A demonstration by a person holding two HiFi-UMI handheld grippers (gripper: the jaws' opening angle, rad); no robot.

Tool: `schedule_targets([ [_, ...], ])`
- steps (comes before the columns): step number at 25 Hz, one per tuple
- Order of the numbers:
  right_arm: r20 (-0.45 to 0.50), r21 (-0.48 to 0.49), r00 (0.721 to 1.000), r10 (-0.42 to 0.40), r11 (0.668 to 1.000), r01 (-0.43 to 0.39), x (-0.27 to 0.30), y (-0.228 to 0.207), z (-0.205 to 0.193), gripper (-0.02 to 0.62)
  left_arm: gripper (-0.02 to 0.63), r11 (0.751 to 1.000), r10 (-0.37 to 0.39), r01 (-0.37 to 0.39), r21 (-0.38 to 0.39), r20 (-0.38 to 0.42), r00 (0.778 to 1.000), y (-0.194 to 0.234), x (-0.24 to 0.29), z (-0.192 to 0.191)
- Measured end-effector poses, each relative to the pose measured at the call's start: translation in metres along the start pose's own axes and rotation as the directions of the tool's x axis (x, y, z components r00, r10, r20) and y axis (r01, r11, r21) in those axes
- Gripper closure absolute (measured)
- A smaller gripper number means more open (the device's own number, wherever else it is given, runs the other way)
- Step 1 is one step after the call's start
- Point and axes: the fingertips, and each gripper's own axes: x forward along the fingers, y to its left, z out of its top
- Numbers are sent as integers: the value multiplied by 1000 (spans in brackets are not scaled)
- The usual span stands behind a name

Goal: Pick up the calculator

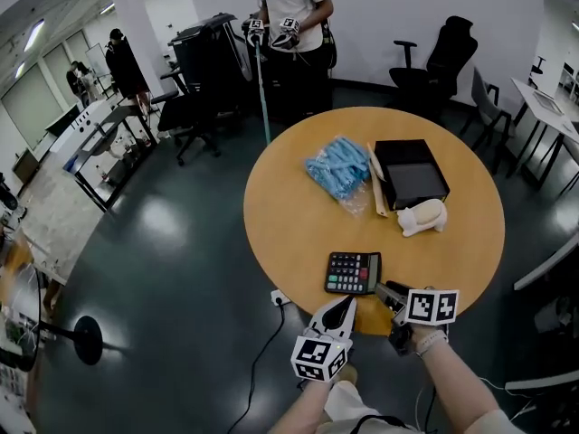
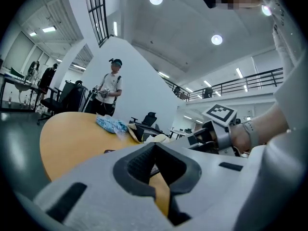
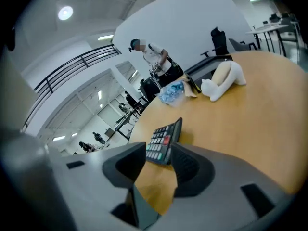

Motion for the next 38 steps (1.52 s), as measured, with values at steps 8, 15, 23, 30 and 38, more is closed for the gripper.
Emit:
schedule_targets([
  [8, -200, 89, 980, 21, 996, -3, 41, -38, 1, 456, 598, 1000, 19, -19, -15, -13, 1000, 20, 21, -4],
  [15, -269, 201, 958, 100, 979, -46, 66, -42, -6, 457, 598, 997, 64, -65, -52, -23, 998, 43, 22, -11],
  [23, -279, 291, 938, 205, 949, -121, 72, -38, -10, 486, 598, 995, 71, -73, -66, -28, 997, 51, 27, -14],
  [30, -241, 345, 940, 240, 927, -148, 71, -33, -9, 537, 598, 995, 78, -81, -65, -38, 996, 53, 21, -10],
  [38, -106, 446, 971, 213, 883, -145, 41, -22, 15, 538, 598, 993, 118, -119, -21, -38, 992, 66, 9, 22],
])
